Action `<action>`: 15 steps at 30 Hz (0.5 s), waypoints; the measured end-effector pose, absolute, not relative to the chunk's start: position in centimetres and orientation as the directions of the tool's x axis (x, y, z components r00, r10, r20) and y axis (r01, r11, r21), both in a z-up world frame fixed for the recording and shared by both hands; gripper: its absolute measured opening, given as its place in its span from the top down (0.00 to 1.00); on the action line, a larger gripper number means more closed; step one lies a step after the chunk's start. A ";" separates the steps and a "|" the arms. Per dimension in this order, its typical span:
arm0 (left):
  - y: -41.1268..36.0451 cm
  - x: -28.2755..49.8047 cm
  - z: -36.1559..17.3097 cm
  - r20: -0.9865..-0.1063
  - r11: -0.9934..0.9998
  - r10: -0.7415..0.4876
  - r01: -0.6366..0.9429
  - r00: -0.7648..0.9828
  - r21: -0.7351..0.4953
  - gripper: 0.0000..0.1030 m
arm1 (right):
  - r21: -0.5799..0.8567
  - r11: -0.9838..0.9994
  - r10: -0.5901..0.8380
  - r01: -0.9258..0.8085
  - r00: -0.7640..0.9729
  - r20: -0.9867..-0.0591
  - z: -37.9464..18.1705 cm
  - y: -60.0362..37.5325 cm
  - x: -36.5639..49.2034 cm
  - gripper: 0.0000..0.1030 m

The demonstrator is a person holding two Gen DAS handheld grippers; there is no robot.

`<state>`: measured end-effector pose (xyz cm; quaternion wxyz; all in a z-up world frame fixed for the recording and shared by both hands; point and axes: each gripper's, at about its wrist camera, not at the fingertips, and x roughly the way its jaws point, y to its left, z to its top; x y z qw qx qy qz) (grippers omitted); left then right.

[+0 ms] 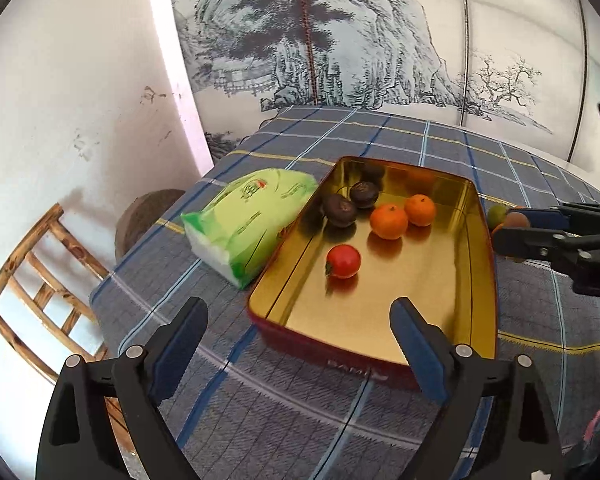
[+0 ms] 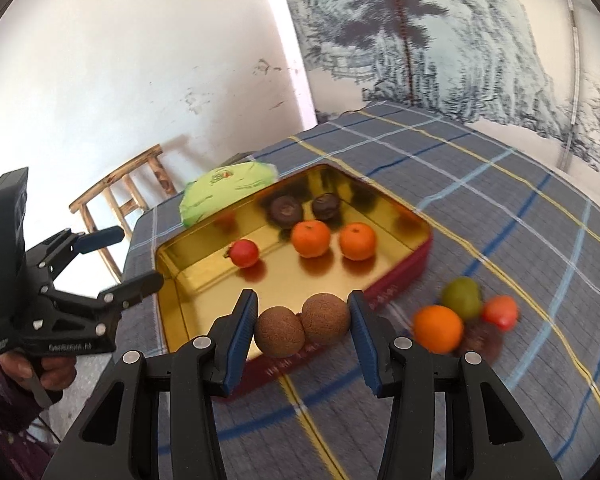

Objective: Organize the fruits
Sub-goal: 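Carry the two small brown fruits into the tin and open the right gripper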

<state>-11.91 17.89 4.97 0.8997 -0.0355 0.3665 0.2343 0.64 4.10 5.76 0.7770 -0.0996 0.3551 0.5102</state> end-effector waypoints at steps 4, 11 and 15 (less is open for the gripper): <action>18.5 -12.5 4.8 -0.682 0.883 0.390 -0.461 0.619 0.087 0.11 | 0.210 0.435 0.714 -0.875 0.194 -0.673 5.4 6.6 0.6 0.54; 19.5 -13.2 4.5 -0.687 0.877 0.385 -0.475 0.617 0.065 0.11 | 0.196 0.416 0.690 -0.888 0.167 -0.704 4.4 10.0 0.8 0.54; 19.9 -13.1 4.1 -0.697 0.875 0.377 -0.482 0.610 0.051 0.11 | 0.205 0.416 0.677 -0.886 0.152 -0.720 4.0 11.6 1.4 0.54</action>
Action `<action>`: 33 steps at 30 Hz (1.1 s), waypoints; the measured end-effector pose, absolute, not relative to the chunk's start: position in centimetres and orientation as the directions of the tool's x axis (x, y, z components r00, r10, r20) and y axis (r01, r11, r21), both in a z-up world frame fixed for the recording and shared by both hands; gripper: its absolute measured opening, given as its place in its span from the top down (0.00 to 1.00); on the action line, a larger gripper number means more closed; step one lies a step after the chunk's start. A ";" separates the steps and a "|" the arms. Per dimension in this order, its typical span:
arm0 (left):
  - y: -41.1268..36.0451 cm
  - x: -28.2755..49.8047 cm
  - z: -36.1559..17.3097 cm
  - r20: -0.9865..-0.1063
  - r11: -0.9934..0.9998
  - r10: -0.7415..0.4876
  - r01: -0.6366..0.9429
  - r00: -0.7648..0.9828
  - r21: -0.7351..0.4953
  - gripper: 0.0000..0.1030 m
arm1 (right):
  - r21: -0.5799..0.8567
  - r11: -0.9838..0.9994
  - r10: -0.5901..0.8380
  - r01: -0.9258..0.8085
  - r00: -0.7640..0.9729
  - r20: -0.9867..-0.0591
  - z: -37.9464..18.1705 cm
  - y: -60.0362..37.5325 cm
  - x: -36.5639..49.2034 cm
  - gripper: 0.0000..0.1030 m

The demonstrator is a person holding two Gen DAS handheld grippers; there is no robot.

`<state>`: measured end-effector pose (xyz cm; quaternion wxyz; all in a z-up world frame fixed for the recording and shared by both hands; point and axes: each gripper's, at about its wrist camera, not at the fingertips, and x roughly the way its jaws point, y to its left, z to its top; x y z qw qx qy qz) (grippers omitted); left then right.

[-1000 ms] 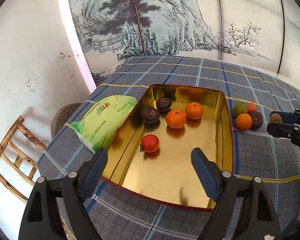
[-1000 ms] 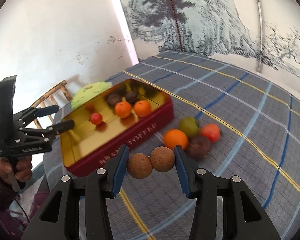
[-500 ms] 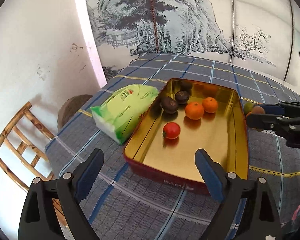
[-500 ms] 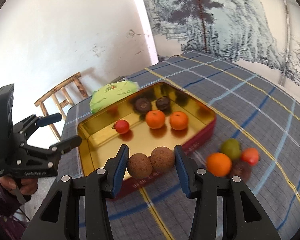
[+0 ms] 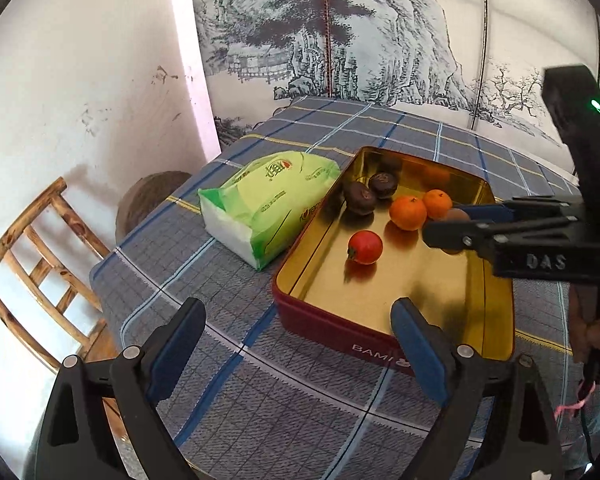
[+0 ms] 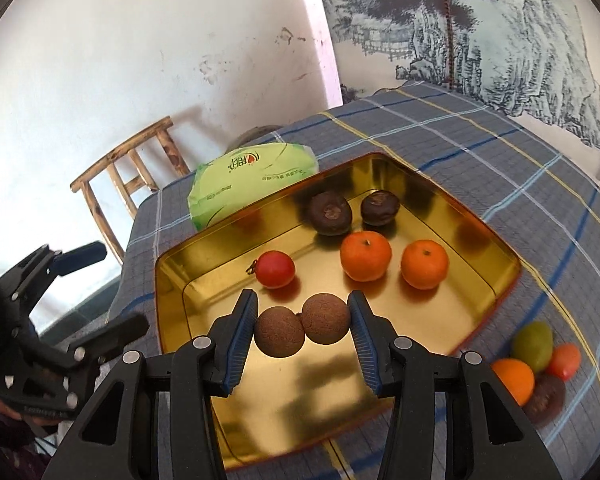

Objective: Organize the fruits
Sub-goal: 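Carry the two small brown fruits into the tin and open the right gripper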

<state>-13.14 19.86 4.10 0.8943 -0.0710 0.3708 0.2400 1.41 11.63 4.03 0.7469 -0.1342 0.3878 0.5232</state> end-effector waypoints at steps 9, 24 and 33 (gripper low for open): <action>20.0 -13.3 3.6 -0.697 0.871 0.389 -0.486 0.602 0.066 0.11 | 0.209 0.430 0.640 -0.878 0.134 -0.757 3.8 16.1 2.7 0.54; 19.8 -12.9 3.1 -0.709 0.876 0.382 -0.478 0.593 0.072 0.09 | 0.277 0.475 0.636 -0.835 0.108 -0.764 3.7 19.9 6.0 0.53; 19.9 -12.7 3.1 -0.710 0.871 0.391 -0.485 0.586 0.079 0.08 | 0.342 0.479 0.692 -0.808 0.108 -0.714 4.4 18.2 6.1 0.48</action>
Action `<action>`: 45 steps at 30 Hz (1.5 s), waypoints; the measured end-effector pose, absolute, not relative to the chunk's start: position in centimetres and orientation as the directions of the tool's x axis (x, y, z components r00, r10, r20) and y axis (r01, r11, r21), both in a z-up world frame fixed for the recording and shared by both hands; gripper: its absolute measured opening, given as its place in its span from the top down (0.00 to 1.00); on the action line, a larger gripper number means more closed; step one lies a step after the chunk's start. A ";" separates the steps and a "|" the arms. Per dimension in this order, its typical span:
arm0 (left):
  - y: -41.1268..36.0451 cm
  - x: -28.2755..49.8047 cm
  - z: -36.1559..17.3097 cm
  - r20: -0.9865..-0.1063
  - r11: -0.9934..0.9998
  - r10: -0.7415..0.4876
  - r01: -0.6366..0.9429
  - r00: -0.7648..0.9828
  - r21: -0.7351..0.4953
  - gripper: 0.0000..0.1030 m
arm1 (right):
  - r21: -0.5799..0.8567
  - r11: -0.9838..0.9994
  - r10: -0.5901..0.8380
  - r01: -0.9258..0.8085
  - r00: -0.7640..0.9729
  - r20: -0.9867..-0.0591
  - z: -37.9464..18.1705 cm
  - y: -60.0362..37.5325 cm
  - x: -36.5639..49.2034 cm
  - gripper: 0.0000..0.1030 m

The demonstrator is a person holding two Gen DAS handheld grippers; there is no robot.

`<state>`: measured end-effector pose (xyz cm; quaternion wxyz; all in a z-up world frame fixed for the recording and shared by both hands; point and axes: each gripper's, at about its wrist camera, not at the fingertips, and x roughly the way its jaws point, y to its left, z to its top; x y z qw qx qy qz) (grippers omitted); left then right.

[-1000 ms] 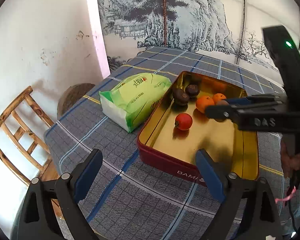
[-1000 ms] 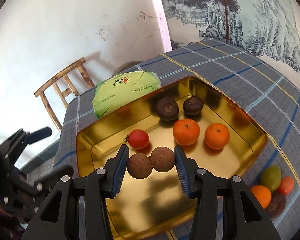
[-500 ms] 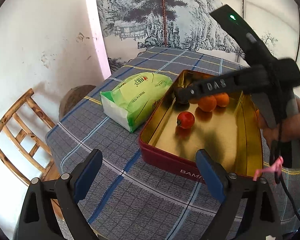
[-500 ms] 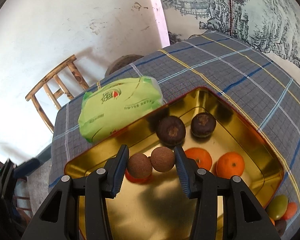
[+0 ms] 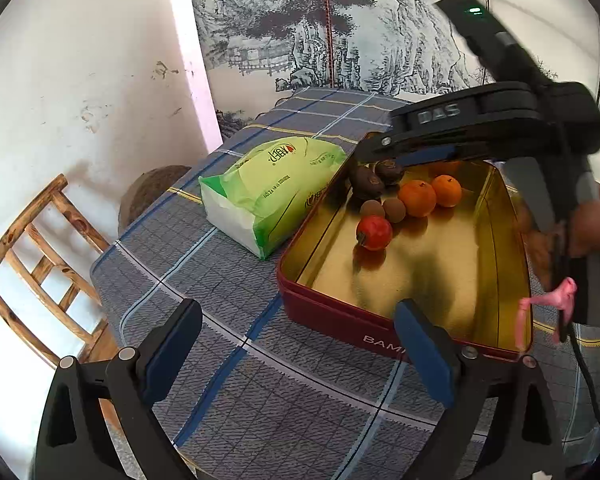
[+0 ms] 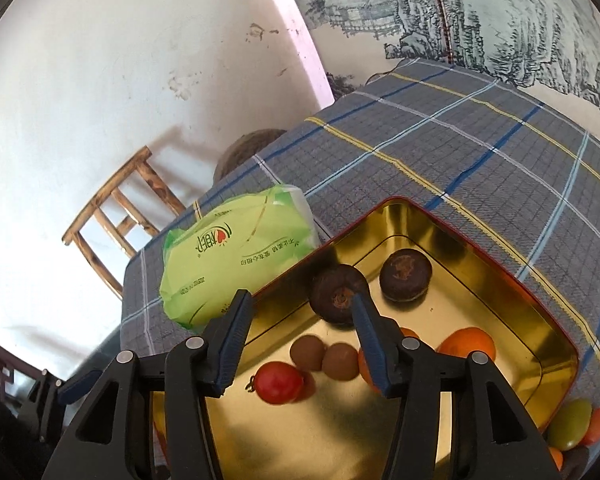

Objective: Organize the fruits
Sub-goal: 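Carry the two small brown fruits into the tin and open the right gripper, then move the right gripper to the large orange and grasp it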

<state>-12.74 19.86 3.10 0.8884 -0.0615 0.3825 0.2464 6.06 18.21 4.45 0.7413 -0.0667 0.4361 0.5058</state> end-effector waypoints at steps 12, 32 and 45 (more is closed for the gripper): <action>19.0 -13.0 4.2 -0.686 0.873 0.408 -0.478 0.602 0.100 0.07 | 0.278 0.523 0.739 -0.806 0.266 -0.619 5.3 4.3 2.3 0.44; 13.0 -10.6 6.8 -0.659 0.937 0.334 -0.315 0.673 0.153 0.07 | 0.231 0.588 0.680 -0.775 0.320 -0.660 1.9 -3.3 4.6 0.43; 12.7 -9.4 5.7 -0.684 0.944 0.315 -0.294 0.658 0.153 0.07 | 0.083 0.542 0.558 -0.836 0.285 -0.779 -0.4 2.5 7.1 0.45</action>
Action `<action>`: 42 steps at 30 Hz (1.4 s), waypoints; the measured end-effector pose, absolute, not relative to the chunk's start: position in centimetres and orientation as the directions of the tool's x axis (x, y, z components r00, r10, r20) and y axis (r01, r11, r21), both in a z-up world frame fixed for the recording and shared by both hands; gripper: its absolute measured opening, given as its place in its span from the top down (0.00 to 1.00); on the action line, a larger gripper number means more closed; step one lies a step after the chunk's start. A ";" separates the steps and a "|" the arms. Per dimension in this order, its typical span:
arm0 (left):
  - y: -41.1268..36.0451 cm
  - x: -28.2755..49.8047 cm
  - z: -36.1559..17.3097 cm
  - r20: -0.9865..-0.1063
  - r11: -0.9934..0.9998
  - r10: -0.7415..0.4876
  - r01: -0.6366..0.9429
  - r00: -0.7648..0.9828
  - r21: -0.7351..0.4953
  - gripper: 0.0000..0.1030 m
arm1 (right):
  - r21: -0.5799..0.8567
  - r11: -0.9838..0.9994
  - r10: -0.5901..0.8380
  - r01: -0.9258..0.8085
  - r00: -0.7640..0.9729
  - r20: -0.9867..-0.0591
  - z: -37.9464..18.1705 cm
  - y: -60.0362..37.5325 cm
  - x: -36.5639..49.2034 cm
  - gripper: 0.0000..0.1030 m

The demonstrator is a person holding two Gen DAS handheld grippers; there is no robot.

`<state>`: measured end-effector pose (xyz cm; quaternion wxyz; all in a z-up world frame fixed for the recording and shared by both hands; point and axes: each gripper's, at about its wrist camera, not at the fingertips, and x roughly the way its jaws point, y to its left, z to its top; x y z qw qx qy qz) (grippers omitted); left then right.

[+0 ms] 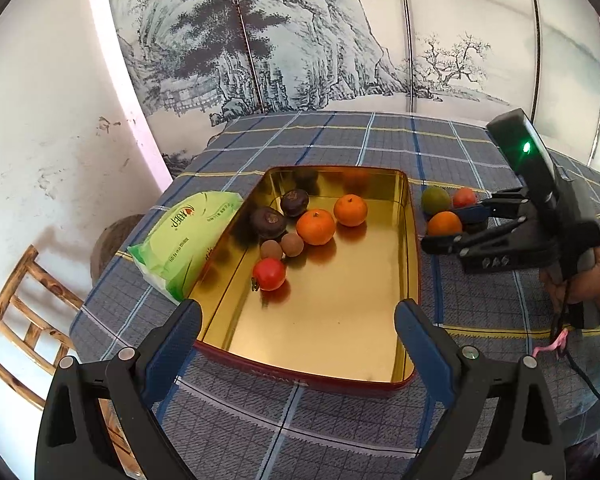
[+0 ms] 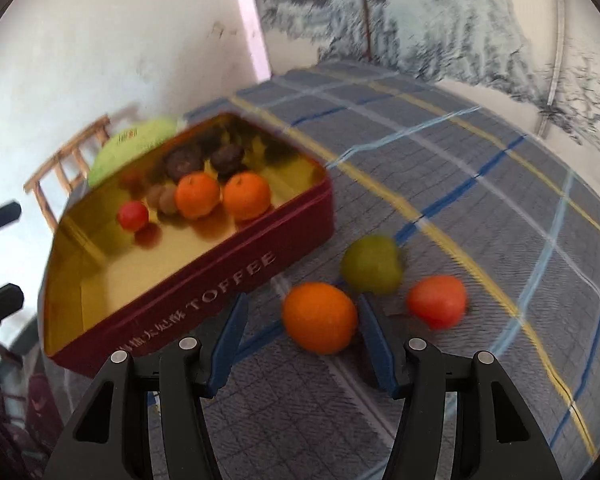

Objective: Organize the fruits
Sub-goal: 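Move the right gripper to the large orange and grasp it, then grasp the dark brown fruit with the left gripper while the right gripper holds the orange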

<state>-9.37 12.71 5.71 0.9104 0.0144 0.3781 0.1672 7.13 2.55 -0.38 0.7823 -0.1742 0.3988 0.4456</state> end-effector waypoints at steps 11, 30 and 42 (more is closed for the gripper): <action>11.3 -8.9 6.6 -0.664 0.953 0.299 -0.252 0.685 0.169 0.07 | 0.130 0.617 0.610 -0.776 0.367 -0.703 1.4 -3.7 5.4 0.63; 2.2 3.7 4.7 -0.739 0.992 -0.125 0.092 0.662 -0.085 0.09 | 0.204 0.847 0.478 -0.491 0.535 -0.697 -0.3 -20.2 9.4 0.63; 2.0 7.8 1.4 -0.799 0.993 -0.108 0.034 0.592 -0.109 0.34 | 0.279 0.817 0.545 -0.505 0.516 -0.661 -0.2 -20.9 9.2 0.63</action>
